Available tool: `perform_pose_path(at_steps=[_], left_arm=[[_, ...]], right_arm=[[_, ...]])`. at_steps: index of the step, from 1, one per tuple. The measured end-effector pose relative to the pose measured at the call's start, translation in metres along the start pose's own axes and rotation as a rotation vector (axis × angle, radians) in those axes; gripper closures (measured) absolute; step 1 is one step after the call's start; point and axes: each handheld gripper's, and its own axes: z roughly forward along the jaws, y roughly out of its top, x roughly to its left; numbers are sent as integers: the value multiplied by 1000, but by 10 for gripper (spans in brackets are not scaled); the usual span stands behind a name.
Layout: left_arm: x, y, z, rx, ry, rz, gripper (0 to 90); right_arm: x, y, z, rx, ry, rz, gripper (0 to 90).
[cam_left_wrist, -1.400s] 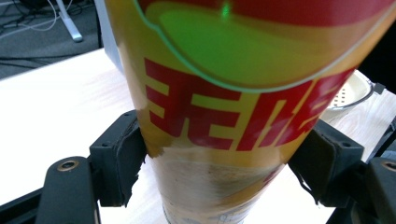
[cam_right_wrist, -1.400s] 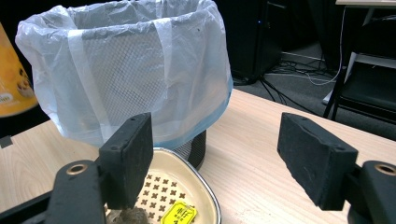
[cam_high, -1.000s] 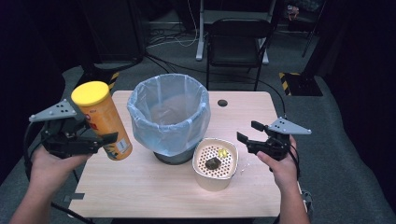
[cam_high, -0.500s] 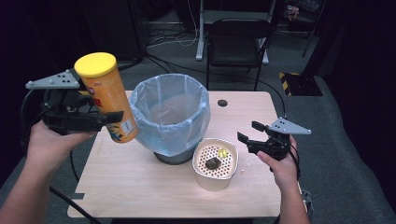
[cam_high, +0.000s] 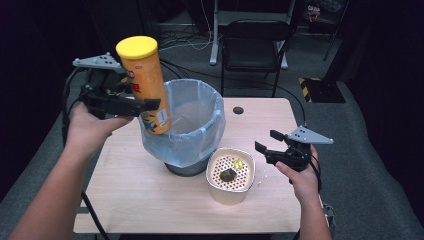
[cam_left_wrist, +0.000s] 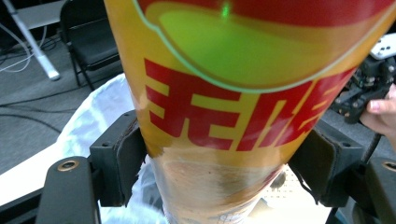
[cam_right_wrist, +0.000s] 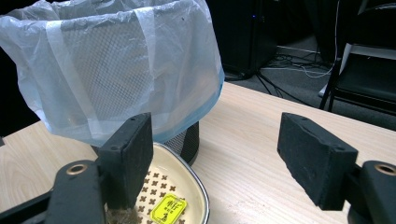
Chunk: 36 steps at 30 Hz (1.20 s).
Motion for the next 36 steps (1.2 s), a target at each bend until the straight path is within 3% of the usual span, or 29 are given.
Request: perform_pose_path(at_steps=[5,11,14,24,28,36], left_arm=[[7,7,31,16,-1,-2,243],[15,5,57,16,13,-8,243],[17,3,64,14,13,-1,243],[21,-5,100,54,22,-32,243],[23,-7,112,83,19,-17,243],[27,-13,132,170,14,-40,241]], right_arm=[[0,-1,2,6,0,-1,265],[0,-2,3,7,-3,-3,270],[0,-3,4,8,-4,-2,270],[0,-4,6,7,0,-9,271],[0,-4,7,8,0,-11,271],[0,-4,7,11,0,-9,271]])
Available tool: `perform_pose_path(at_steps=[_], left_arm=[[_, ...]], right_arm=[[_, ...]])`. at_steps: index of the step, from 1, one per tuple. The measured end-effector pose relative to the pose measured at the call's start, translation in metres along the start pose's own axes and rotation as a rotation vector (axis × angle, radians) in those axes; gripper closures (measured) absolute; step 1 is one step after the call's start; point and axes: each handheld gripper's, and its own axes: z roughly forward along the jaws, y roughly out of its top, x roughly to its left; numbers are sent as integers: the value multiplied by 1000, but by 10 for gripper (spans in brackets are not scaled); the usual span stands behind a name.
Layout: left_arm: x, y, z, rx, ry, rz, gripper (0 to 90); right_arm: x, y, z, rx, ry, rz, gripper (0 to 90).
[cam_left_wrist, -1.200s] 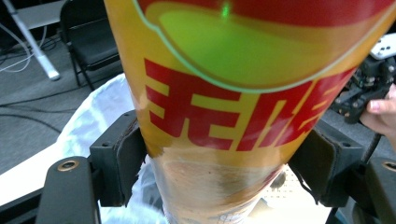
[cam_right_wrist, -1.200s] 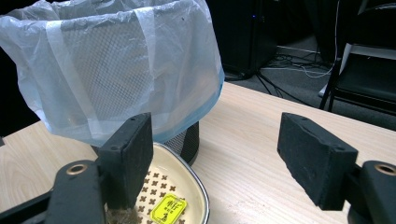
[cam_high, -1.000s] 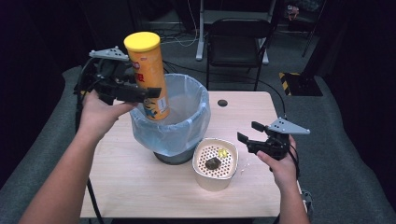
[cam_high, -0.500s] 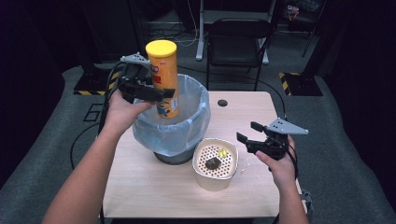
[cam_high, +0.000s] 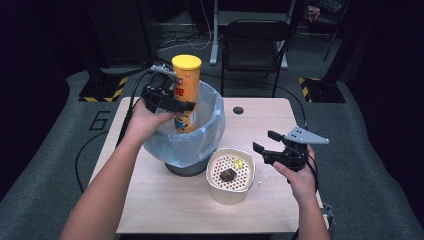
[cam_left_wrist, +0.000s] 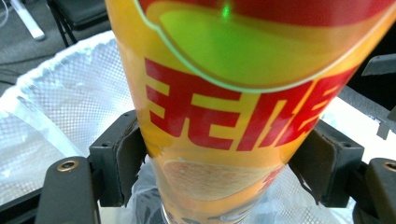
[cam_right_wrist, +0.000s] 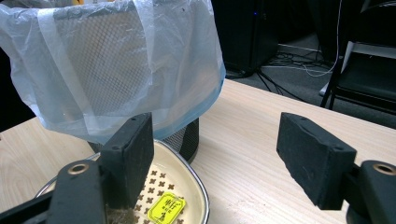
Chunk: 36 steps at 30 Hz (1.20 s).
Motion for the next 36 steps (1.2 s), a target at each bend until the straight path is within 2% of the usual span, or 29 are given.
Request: perform_pose_path(at_steps=[3,5,8,10,16,25,26,28,31,33,36], left_arm=[[1,0,4,45,-30,-14,238],[1,0,6,65,-19,-23,230],[2,-1,5,59,1,-45,143],[3,-1,1,46,40,-38,137],[6,-7,-9,31,22,-36,141],[6,-21,-43,-23,2,-32,153],[7,-22,-46,-23,2,-18,159],[9,-28,-56,-26,2,-14,175],[12,-39,-69,-50,-4,-39,210],[14,-48,-79,-63,-5,-41,257],[19,-63,-93,-79,-6,-49,270]], right_arm=[[0,0,0,0,1,1,272],[-1,0,0,-2,1,0,271],[-1,0,0,-2,0,0,272],[-1,0,0,-4,-1,-3,272],[-1,0,-1,-5,-1,1,272],[-2,0,-3,-7,-5,4,271],[-2,0,-3,-6,-6,3,272],[-3,0,-3,-6,-6,3,271],[-4,-1,-4,-6,-12,7,273],[-4,-1,-4,-5,-12,8,274],[-4,-1,-5,-4,-11,10,276]])
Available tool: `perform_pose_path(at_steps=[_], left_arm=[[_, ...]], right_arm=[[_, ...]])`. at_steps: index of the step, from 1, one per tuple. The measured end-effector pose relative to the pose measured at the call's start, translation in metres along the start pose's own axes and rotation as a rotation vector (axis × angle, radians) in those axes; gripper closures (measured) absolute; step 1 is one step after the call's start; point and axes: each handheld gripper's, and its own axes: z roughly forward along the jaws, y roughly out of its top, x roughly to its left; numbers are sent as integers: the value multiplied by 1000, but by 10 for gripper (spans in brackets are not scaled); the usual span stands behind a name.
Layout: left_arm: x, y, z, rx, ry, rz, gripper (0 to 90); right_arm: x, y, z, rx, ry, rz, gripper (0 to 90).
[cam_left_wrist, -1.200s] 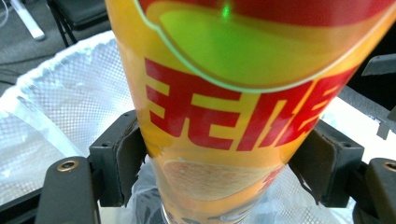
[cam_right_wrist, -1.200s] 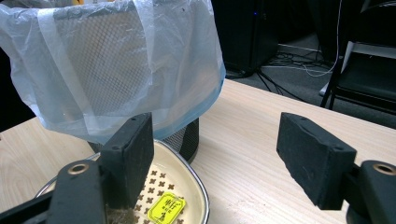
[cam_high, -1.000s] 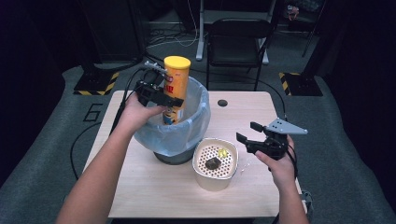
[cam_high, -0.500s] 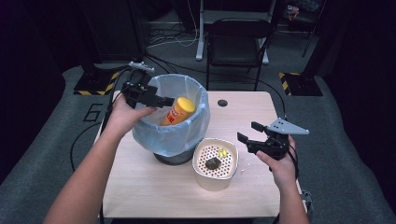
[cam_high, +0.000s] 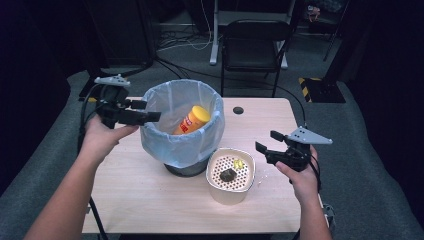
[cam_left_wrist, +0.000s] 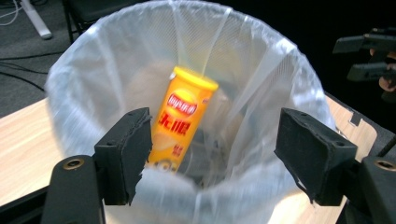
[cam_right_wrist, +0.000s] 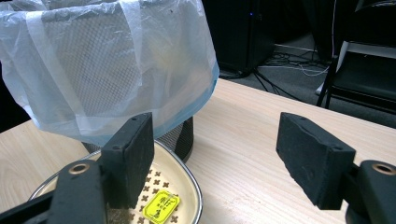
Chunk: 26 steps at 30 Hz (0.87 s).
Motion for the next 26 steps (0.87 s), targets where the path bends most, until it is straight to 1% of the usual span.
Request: perform_pose_path(at_steps=[2,4,5,8,11,14,16,17,18,19,23,24,26], left_arm=[[4,-10,-10,-15,-2,-11,286],[8,-20,-20,-24,-3,-35,300],[9,-25,-24,-27,3,-40,310],[12,-39,-34,-27,29,-33,326],[14,-53,-41,-45,23,-43,331],[15,-67,-45,-43,36,-29,320],[18,-75,-46,-52,41,-36,316],[20,-80,-46,-65,42,-38,314],[21,-84,-46,-72,45,-40,310],[22,-89,-45,-79,50,-38,306],[29,-110,-37,-77,71,-47,276],[31,-116,-35,-77,78,-44,273],[35,-128,-30,-77,98,-47,254]], right_arm=[[-1,0,0,-1,0,-4,276],[0,0,1,2,-3,-4,277],[0,0,1,4,-2,-4,277],[0,-1,1,6,-5,-8,277],[0,-1,2,9,-7,-8,278],[0,-1,1,13,-15,-7,277],[-1,-2,1,12,-13,-5,277],[-2,-2,1,13,-13,-10,277],[-1,-2,2,17,-17,-4,277],[-2,-3,2,17,-18,-4,277],[-4,-5,2,25,-30,-5,278],[-5,-5,2,28,-30,-5,278],[-6,-6,3,37,-35,-8,278]])
